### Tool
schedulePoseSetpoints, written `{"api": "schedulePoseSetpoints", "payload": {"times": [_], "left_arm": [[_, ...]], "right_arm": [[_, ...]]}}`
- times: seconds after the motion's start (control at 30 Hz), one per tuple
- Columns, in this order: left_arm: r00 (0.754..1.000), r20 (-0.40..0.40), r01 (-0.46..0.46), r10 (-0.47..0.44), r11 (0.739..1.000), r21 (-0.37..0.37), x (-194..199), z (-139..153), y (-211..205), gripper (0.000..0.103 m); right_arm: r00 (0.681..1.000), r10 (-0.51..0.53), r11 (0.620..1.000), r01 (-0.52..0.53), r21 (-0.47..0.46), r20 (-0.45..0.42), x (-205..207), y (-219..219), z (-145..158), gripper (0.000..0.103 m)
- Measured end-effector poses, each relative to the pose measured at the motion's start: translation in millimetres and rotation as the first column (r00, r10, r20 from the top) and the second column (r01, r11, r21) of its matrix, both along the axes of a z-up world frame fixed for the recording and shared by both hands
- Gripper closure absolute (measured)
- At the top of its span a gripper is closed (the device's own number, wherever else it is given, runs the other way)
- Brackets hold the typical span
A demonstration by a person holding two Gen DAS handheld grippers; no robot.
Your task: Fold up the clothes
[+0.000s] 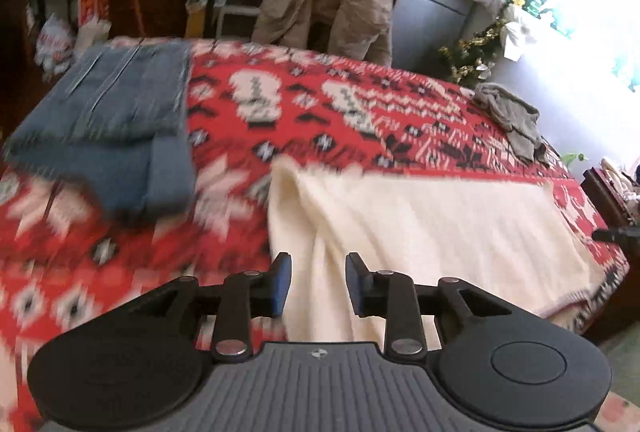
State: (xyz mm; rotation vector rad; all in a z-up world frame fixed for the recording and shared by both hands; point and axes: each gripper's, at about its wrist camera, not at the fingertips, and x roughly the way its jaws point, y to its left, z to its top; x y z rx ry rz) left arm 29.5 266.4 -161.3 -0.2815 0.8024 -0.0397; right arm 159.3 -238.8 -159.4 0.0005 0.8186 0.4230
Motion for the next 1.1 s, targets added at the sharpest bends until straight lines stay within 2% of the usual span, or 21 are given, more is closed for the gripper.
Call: {"api": "schedulePoseSetpoints", "payload": {"times": [0.23, 0.33, 0.4, 0.43, 0.53, 0.6, 0.67, 0.77, 0.9, 1.1], "left_arm": [[0.998, -0.019, -0.068, 0.066, 0.991, -0.116, -41, -13, 4, 0.070], [0.998, -0.038, -0.056, 0.053, 0.996, -0.074, -43, -18, -3, 0.070], [0.997, -0.048, -0.055, 0.053, 0.997, -0.044, -45, -19, -6, 0.077], [0.997, -0.045, -0.059, 0.057, 0.997, -0.046, -48, -20, -6, 0.078], [0.996, -0.038, -0.083, 0.080, 0.993, -0.082, -53, -22, -1, 0.078], [0.996, -0.044, -0.085, 0.081, 0.993, -0.078, -54, -23, -2, 0.094], [0.996, -0.031, -0.080, 0.078, 0.996, -0.044, -56, -21, -7, 0.097], [0.997, -0.016, -0.070, 0.070, 0.997, -0.013, -61, -17, -11, 0.098], [0.999, -0.018, -0.051, 0.052, 0.999, 0.017, -67, -13, -14, 0.098], [0.998, -0.035, -0.051, 0.052, 0.998, 0.025, -66, -19, -14, 0.098]], "right_arm": [[0.995, -0.057, 0.997, 0.061, 0.056, -0.078, -52, -21, -19, 0.077], [0.995, -0.060, 0.995, 0.066, 0.077, -0.077, -55, -23, -23, 0.077], [0.996, -0.047, 0.996, 0.054, 0.077, -0.081, -55, -21, -24, 0.081], [0.996, -0.041, 0.996, 0.047, 0.073, -0.083, -55, -20, -25, 0.086], [0.996, -0.037, 0.997, 0.043, 0.065, -0.079, -57, -18, -28, 0.087], [0.996, -0.046, 0.996, 0.051, 0.074, -0.075, -58, -18, -29, 0.087], [0.997, -0.053, 0.996, 0.057, 0.066, -0.059, -58, -17, -29, 0.095], [0.997, -0.066, 0.997, 0.067, 0.034, -0.034, -61, -13, -28, 0.097], [0.997, -0.078, 0.996, 0.079, 0.045, -0.028, -68, -17, -18, 0.097], [0.997, -0.066, 0.997, 0.067, 0.033, -0.041, -67, -22, -23, 0.098]]}}
